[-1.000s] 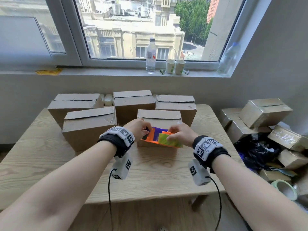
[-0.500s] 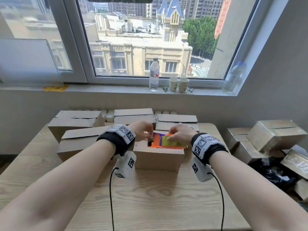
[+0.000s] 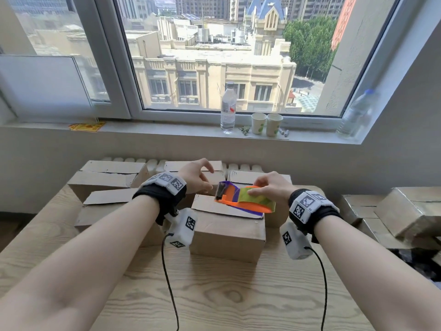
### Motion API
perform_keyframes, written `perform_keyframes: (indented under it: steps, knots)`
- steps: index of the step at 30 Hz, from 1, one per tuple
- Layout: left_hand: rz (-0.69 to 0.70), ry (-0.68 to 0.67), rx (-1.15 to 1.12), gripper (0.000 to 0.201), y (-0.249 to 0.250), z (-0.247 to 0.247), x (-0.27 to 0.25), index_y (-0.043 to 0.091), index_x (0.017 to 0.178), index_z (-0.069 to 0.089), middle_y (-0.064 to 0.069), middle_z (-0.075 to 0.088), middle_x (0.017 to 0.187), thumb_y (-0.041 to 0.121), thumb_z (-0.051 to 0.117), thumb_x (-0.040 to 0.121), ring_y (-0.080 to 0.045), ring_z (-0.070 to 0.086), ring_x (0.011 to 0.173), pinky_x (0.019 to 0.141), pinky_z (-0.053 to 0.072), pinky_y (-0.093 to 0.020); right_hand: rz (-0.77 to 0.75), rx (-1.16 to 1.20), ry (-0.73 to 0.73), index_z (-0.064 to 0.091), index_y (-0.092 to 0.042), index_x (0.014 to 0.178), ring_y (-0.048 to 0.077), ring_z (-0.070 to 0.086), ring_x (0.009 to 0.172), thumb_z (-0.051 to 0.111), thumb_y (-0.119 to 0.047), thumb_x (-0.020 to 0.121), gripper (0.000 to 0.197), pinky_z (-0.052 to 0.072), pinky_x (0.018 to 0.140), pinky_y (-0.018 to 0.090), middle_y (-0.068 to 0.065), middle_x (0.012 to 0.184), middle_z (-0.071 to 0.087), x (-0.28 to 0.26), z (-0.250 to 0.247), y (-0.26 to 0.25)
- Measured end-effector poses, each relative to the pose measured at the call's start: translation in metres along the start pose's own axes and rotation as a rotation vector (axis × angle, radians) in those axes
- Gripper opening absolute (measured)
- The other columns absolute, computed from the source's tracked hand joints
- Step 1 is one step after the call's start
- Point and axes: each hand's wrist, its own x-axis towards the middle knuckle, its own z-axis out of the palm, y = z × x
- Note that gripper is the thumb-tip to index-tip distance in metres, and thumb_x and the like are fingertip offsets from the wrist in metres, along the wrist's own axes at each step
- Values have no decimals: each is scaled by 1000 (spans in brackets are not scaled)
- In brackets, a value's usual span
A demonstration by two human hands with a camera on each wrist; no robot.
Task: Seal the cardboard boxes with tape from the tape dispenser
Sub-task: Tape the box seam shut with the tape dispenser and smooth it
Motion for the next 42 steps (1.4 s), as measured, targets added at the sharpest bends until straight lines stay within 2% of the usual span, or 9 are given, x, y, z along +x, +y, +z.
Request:
perform_keyframes:
  steps: [3,7,11,15,20,25,29,38,42]
  knots:
    - [-57,39,-159,32,-9,3,5,8,101,54,-12,71,83,1,72,76,-20,68,72,79,57,-36,7,44,-8,70,-8,92,17,57,82,71,-26,83,21,47,74,28,7,90,64,4,-3,5]
    - [-62,110,-222,26,-15,5,10,9,91,56,-2,67,73,-2,73,75,-5,63,57,61,53,-19,40,124,-39,68,-10,89,19,57,86,67,-21,85,11,47,78,31,8,90,62,5,-5,4]
    - [-47,202,-189,26,-21,1,17,16,76,52,2,66,69,1,74,75,-2,59,56,56,46,-19,47,92,13,66,-10,80,14,56,76,71,-38,81,28,45,69,26,2,81,61,8,-13,2]
    - [-51,167,-229,26,-28,3,22,15,75,53,0,69,71,3,76,73,-13,64,65,63,49,-26,115,35,39,62,-15,67,15,54,71,75,-46,74,34,41,61,27,-1,72,59,8,-18,12]
    - [-81,209,-231,26,-39,3,26,17,84,57,-1,71,76,3,76,72,-14,67,74,70,50,-25,111,206,-4,63,-17,66,16,51,73,57,-34,59,20,37,61,24,1,72,56,3,-13,8]
    - [-150,161,-242,33,-46,2,27,19,84,54,-5,71,78,4,79,68,-20,70,81,84,55,-38,95,245,16,63,-17,65,20,50,78,55,-29,57,17,36,63,26,3,75,55,1,-10,4]
    - [-156,177,-256,30,-52,-1,24,15,78,52,-8,71,73,4,79,68,-26,70,80,84,55,-44,126,221,54,65,-15,74,18,54,80,72,-38,76,24,42,65,25,1,79,59,0,-6,16]
    - [-175,216,-215,30,-62,6,18,17,74,53,-5,72,75,13,82,68,-22,69,83,86,53,-42,196,72,93,67,-6,97,9,49,68,61,-31,91,27,34,43,3,-2,78,54,-21,-8,29]
    - [-203,230,-207,30,-69,8,17,17,73,54,-6,71,77,13,83,67,-23,69,83,85,54,-43,253,-71,113,66,-16,87,6,51,70,65,-51,82,36,37,52,17,-7,80,57,-26,-11,41]
